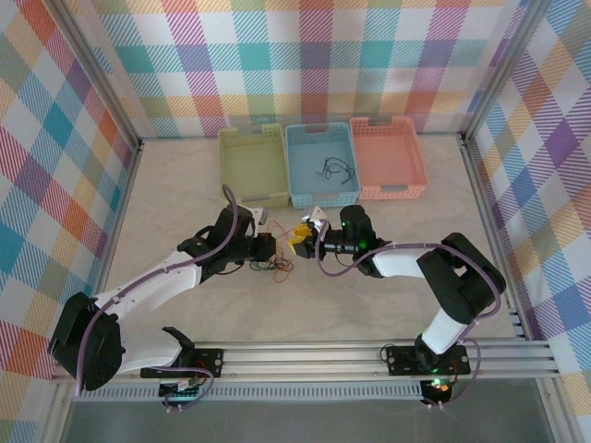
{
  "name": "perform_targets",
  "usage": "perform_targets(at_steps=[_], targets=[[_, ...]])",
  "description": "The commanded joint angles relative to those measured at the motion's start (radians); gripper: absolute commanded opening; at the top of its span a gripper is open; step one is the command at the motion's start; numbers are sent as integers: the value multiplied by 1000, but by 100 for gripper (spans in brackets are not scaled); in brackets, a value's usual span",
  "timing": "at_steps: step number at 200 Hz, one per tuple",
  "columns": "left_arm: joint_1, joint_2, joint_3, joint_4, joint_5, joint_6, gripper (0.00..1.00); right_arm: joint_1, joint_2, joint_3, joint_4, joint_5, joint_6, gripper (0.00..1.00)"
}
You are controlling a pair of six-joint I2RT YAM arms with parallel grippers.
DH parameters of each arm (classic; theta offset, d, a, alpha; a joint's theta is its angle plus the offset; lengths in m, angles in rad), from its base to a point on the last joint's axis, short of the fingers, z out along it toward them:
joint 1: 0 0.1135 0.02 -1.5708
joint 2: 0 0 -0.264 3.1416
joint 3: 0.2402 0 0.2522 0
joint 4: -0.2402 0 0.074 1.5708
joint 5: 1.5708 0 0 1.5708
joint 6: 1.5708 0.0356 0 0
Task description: Untangle the cables
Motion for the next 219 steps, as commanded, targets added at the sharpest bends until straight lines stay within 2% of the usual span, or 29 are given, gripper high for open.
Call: perform_targets(at_steps=[1,40,71,90,104,122,151,190,219], targets=[[-13,-6,-12,35,29,8,0,6,-16,22,11,33,-6,33],[-24,-2,-10,44,42,15,0,6,-17,23,7,65,-10,20],[-26,-8,-10,37,28,16,0,5,-42,4,1,182,-16,6],[-25,-11,-11,35,20,14,0,3,-59,-20,28,239,-19,1],[-26,-17,-13,37,19,10,10,1,-72,-38,51,271,-19,0],[-26,-37,-18,39,6,5,32,-3,-83,-61,82,311,-21,0],[-26,-88,-37,37,-38,0,48,-13,-96,-110,180,349,-2,0],[-26,-121,-50,31,-82,-1,52,-27,-111,-142,252,313,30,0],[-26,-84,-40,11,-129,-3,60,-30,-123,-173,329,263,24,0]])
